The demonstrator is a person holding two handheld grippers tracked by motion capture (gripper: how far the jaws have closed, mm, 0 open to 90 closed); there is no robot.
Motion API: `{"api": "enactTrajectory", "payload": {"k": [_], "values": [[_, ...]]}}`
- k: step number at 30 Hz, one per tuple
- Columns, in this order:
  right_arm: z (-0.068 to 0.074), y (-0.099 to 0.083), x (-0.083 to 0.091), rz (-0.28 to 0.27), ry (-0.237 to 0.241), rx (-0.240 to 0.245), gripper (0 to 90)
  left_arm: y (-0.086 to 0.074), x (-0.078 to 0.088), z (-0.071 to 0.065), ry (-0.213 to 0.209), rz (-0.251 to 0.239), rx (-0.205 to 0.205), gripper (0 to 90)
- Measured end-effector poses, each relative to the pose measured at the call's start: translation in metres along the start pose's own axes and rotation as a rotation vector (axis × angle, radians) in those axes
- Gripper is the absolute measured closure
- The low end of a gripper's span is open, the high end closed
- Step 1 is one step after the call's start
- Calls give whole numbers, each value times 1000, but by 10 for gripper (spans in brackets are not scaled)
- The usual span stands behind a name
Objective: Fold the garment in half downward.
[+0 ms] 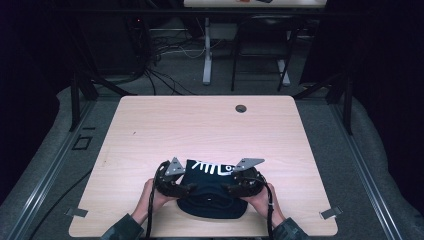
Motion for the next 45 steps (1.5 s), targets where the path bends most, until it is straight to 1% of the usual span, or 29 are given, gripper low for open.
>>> {"api": "enactTrajectory", "payload": {"k": [1,3,6,8,11,14,15,16,17,19,21,24,28,31,33,36,38,40,42,43,45], "values": [[0,-2,-1,5,2,3,403,-2,0,-1,2,7,-6,320],[0,-8,-1,18,2,17,374,-4,0,-2,-5,9,-1,313],[0,-12,-2,17,-1,28,348,-7,0,-5,-12,18,0,299],[0,-17,-3,40,1,47,329,-9,-1,-8,-24,23,8,289],[-1,-20,-6,45,-5,79,314,-13,-1,-11,-17,34,2,284],[-1,-21,-7,51,-8,95,294,-15,-1,-12,-10,41,3,281],[-2,-22,-7,52,-12,100,268,-15,-2,-13,-10,43,2,278],[-3,-22,-8,60,-24,104,215,-16,-2,-12,-5,45,-2,270],[-5,-24,-9,79,-30,99,193,-17,-3,-13,-6,48,-1,264],[-10,-26,-12,77,-12,59,144,-17,-3,-12,-1,53,3,250],[-12,-27,-14,73,9,28,136,-18,-5,-11,0,56,2,238],[-12,-27,-14,77,-3,44,134,-19,-6,-10,2,58,3,220],[-12,-27,-15,72,-6,44,134,-19,-7,-9,0,57,9,197],[-12,-27,-14,72,-8,45,131,-19,-8,-7,16,49,12,157],[-12,-27,-14,68,-10,49,122,-19,-8,-6,18,47,18,137],[-13,-27,-15,64,-18,55,85,-17,-8,-5,23,31,28,104],[-14,-26,-14,59,-28,57,51,-16,-7,-4,18,21,35,82],[-14,-25,-14,56,-35,60,36,-14,-6,-4,16,6,42,74],[-14,-23,-12,42,-46,63,22,-11,-4,-4,14,-6,49,66],[-14,-22,-11,47,-47,66,19,-10,-3,-4,12,-14,54,64],[-14,-19,-8,28,-52,63,14,-8,-1,-4,11,-25,57,56]]}}
Point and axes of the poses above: each handheld gripper's, and its own axes: x roughly backward along the jaws, y roughly out of its top, z roughly to its left, the point moved 7 cm from there along -x, roughly forward along the jaws, and after that the axes turned 15 degrees about -z, right-handed, at the moved point
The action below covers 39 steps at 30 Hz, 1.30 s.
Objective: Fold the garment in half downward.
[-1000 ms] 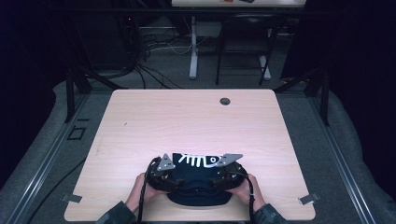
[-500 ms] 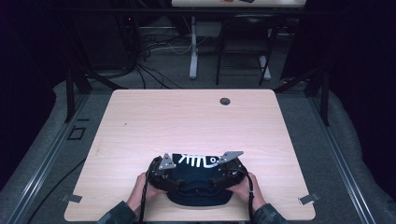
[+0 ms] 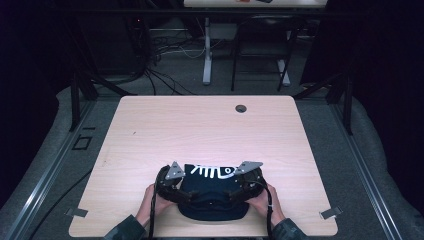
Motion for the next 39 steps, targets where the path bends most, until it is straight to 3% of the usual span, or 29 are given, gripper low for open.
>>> {"api": "enactTrajectory", "payload": {"k": [2,6,12,19,32,39], "values": [[0,2,4,-4,3,4,14,2,2,-1,-28,-5,22,50],[-1,7,14,-29,0,0,14,6,10,2,-12,-29,20,48],[-7,6,30,-62,-33,-22,30,5,25,13,31,-37,25,41],[-18,1,47,-64,-62,-45,28,1,40,28,85,-46,41,36],[-51,-28,71,-41,-158,-120,30,-26,58,59,189,15,55,37],[-68,-45,76,-9,-200,-160,36,-38,58,73,222,36,92,40]]}}
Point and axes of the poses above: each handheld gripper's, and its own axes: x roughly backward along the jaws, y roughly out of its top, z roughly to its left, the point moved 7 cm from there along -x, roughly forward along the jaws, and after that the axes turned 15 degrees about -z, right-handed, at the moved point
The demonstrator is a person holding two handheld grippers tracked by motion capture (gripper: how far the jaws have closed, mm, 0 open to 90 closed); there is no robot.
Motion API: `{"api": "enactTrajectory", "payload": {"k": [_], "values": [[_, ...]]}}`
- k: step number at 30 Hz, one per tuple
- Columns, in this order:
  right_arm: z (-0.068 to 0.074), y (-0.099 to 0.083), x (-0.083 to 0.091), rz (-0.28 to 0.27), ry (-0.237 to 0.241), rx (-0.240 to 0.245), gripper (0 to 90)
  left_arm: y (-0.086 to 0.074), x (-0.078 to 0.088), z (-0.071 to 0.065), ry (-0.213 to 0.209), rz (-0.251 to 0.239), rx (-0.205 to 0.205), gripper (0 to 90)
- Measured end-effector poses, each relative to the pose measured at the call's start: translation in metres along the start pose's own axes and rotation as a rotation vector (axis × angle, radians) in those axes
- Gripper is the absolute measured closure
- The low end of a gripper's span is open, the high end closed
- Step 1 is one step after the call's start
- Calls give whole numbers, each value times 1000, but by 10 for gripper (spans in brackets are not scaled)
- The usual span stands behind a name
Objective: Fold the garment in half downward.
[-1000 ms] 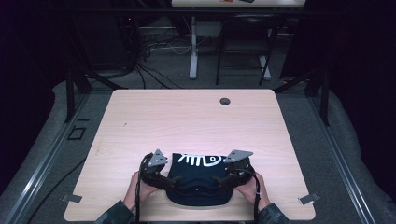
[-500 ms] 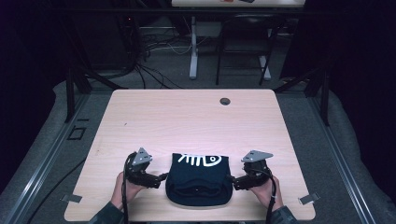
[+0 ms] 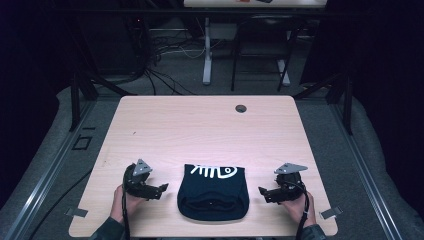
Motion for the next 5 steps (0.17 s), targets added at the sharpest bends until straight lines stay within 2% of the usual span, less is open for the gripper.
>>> {"api": "enactTrajectory", "payload": {"k": [5], "values": [[-10,-8,-2,26,-17,-15,37,-6,-4,5,4,23,10,41]]}}
Point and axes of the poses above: each handheld gripper's, and its own axes: x roughly backward along the jaws, y roughly out of its top, z roughly to its left, the point moved 7 cm from there along -x, roughly forward along the jaws, and after that the axes turned 15 degrees about -z, right-handed, at the moved point
